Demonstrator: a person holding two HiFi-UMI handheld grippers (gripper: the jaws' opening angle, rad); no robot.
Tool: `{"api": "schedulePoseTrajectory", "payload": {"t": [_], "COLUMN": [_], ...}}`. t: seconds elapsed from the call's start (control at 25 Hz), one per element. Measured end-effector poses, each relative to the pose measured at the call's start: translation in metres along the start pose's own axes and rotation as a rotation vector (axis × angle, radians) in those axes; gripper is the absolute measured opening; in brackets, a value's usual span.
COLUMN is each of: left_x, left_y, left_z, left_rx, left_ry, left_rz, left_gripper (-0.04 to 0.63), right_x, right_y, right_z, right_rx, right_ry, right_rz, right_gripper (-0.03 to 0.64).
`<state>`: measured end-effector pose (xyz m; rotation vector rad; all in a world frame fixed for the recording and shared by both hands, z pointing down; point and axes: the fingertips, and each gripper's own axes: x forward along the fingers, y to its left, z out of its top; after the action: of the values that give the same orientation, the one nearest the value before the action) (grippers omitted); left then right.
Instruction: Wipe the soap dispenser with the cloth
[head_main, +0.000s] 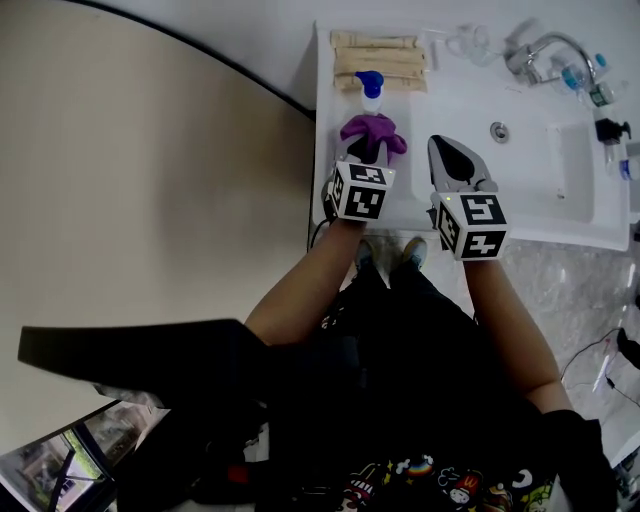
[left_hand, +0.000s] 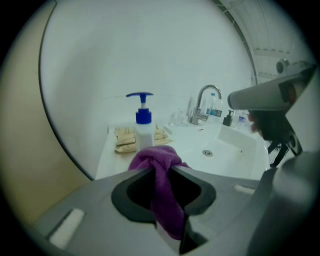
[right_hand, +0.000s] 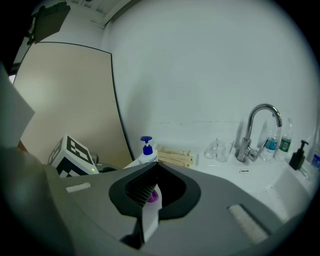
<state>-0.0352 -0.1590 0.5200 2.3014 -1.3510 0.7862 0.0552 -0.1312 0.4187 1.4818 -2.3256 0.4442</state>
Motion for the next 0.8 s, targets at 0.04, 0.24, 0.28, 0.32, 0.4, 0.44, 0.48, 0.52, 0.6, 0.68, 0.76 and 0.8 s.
{"api": "schedulePoseTrajectory", "payload": {"t": [0.04,0.24,0.28,0.32,0.4,0.44,0.48,0.52,0.6,0.68,0.76,0.8], "left_x": [-0.004,-0.024,-0.028,-0.032,-0.039,-0.042,-0.046,-0.05,-0.059,-0.067,-0.073,-0.074], "left_y": [0.001,0.002,0.002,0.002,0.002,0.003,0.005,0.007,0.011,0.014,0.018,0.021], "left_z": [0.005,0.035,0.042,0.048,0.063,0.071,0.079,0.087,0.102,0.116,0.129,0.134], "left_rx": [0.005,0.038,0.042,0.046,0.051,0.052,0.054,0.055,0.06,0.072,0.103,0.125], "left_ry": [-0.012,-0.082,-0.098,-0.113,-0.146,-0.164,-0.182,-0.199,-0.232,-0.264,-0.289,-0.296], "left_rz": [0.003,0.016,0.018,0.02,0.023,0.026,0.031,0.036,0.047,0.061,0.083,0.096], "left_gripper": [0.092,0.092,0.092,0.092,0.092,0.092,0.092,0.092,0.094,0.092,0.092,0.094], "right_x": [0.0,0.0,0.0,-0.001,-0.003,-0.003,-0.004,-0.005,-0.006,-0.008,-0.01,-0.011], "right_y": [0.001,0.006,0.006,0.007,0.007,0.006,0.007,0.006,0.005,0.002,0.0,-0.001], "right_z": [0.002,0.012,0.014,0.016,0.02,0.023,0.025,0.027,0.029,0.029,0.029,0.029], "right_rx": [0.0,-0.002,-0.002,-0.002,-0.002,-0.002,-0.002,-0.002,0.0,0.004,0.01,0.012], "right_ry": [-0.006,-0.038,-0.044,-0.05,-0.062,-0.069,-0.075,-0.08,-0.087,-0.092,-0.097,-0.098], "right_rz": [0.002,0.012,0.014,0.015,0.016,0.016,0.017,0.017,0.016,0.014,0.012,0.011], "right_gripper": [0.025,0.025,0.025,0.025,0.025,0.025,0.025,0.025,0.025,0.025,0.025,0.025]}}
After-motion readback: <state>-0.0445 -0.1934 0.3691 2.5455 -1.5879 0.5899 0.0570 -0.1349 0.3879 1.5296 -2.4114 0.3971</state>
